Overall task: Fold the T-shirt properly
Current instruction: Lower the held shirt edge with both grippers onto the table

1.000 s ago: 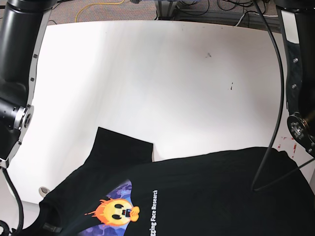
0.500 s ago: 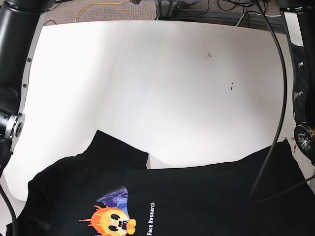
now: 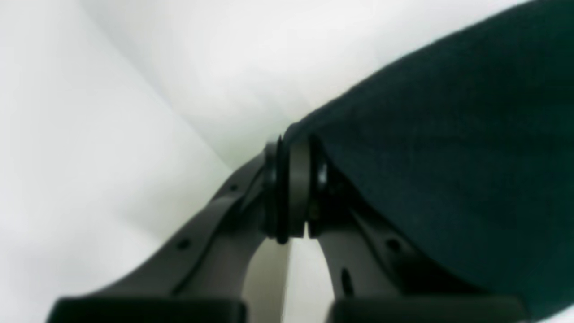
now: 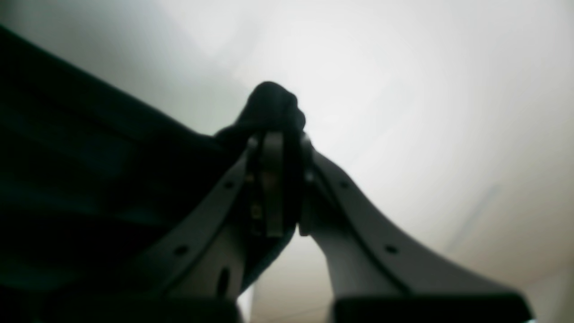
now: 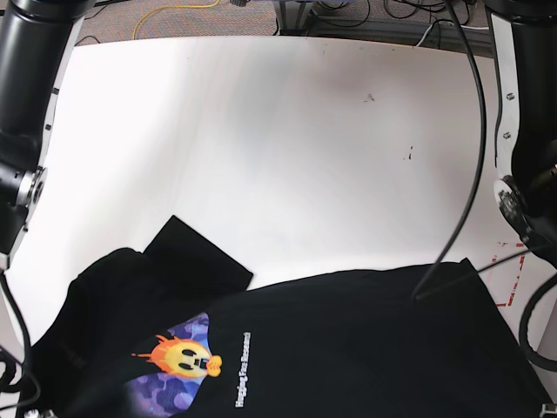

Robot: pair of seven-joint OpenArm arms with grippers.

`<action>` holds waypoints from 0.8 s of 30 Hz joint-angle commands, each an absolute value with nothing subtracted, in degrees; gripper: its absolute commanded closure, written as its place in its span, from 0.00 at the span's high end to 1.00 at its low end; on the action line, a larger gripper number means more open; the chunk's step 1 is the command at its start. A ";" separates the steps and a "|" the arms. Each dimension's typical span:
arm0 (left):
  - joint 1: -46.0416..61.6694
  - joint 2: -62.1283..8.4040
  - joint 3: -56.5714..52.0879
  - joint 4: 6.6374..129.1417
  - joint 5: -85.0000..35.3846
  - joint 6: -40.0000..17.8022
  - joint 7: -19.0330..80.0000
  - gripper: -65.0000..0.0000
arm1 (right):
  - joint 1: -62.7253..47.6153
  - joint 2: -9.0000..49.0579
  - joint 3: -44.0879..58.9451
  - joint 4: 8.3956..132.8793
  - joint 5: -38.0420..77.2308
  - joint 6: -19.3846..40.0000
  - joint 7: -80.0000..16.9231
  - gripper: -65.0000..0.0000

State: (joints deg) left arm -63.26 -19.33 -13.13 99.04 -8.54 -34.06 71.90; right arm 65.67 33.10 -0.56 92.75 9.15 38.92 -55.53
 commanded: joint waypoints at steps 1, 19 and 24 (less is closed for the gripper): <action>-59.65 -20.09 -15.16 102.02 -8.22 -33.80 70.64 0.00 | 62.73 33.19 3.47 97.54 8.48 38.29 -56.31 0.00; -23.34 -19.30 -23.96 114.15 -8.31 -40.00 71.96 0.00 | 23.69 27.03 18.68 115.38 8.48 38.29 -58.42 0.00; -10.51 -17.01 -27.74 115.21 -8.31 -40.00 71.96 0.00 | 13.58 23.34 23.34 116.44 8.40 38.37 -58.24 0.00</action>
State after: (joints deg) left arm -13.50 -16.97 -26.26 114.37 -8.69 -40.10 72.40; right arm 15.27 23.20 21.67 115.57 9.43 38.92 -58.30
